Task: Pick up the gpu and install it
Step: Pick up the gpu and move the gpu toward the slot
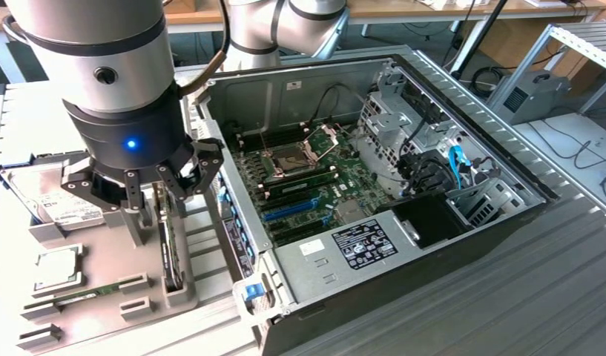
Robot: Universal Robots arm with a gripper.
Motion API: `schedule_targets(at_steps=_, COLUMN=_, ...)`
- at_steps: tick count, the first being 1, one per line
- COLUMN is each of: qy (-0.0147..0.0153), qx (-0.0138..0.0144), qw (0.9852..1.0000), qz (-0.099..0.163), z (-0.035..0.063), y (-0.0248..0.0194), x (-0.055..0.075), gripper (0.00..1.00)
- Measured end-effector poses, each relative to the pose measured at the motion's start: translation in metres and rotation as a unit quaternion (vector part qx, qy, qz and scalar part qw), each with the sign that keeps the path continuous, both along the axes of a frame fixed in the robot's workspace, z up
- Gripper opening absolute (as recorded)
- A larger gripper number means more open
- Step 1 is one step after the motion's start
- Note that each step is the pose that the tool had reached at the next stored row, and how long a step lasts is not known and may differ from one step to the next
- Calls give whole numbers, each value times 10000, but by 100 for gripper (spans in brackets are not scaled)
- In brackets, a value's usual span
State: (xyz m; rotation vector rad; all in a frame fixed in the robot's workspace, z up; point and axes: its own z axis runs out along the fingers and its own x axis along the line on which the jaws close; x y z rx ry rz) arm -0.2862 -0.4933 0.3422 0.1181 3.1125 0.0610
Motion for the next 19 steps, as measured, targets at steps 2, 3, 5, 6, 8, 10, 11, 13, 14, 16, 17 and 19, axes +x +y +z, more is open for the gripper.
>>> schedule_targets(at_steps=2, qy=0, qx=0, qw=10000, qz=0, z=-21, y=-3, x=0, gripper=42)
schedule_targets(at_steps=3, qy=0, qx=0, qw=10000, qz=0, z=-22, y=-3, x=0, gripper=42)
schedule_targets(at_steps=5, qy=0, qx=0, qw=10000, qz=0, z=-26, y=-4, x=0, gripper=42)
schedule_targets(at_steps=6, qy=0, qx=0, qw=10000, qz=1, z=-28, y=-4, x=0, gripper=42)
schedule_targets(at_steps=8, qy=0, qx=0, qw=10000, qz=1, z=-32, y=-4, x=1, gripper=42)
schedule_targets(at_steps=10, qy=0, qx=0, qw=10000, qz=0, z=-36, y=-4, x=1, gripper=42)
schedule_targets(at_steps=11, qy=0, qx=0, qw=10000, qz=0, z=-39, y=-4, x=1, gripper=42)
schedule_targets(at_steps=13, qy=0, qx=0, qw=10000, qz=1, z=-44, y=-4, x=1, gripper=42)
schedule_targets(at_steps=14, qy=0, qx=0, qw=10000, qz=1, z=-47, y=-4, x=1, gripper=42)
schedule_targets(at_steps=16, qy=0, qx=0, qw=10000, qz=1, z=-50, y=-4, x=0, gripper=42)
schedule_targets(at_steps=17, qy=-1, qx=0, qw=10000, qz=0, z=-52, y=-5, x=0, gripper=42)
schedule_targets(at_steps=19, qy=0, qx=0, qw=10000, qz=1, z=-61, y=-4, x=0, gripper=42)
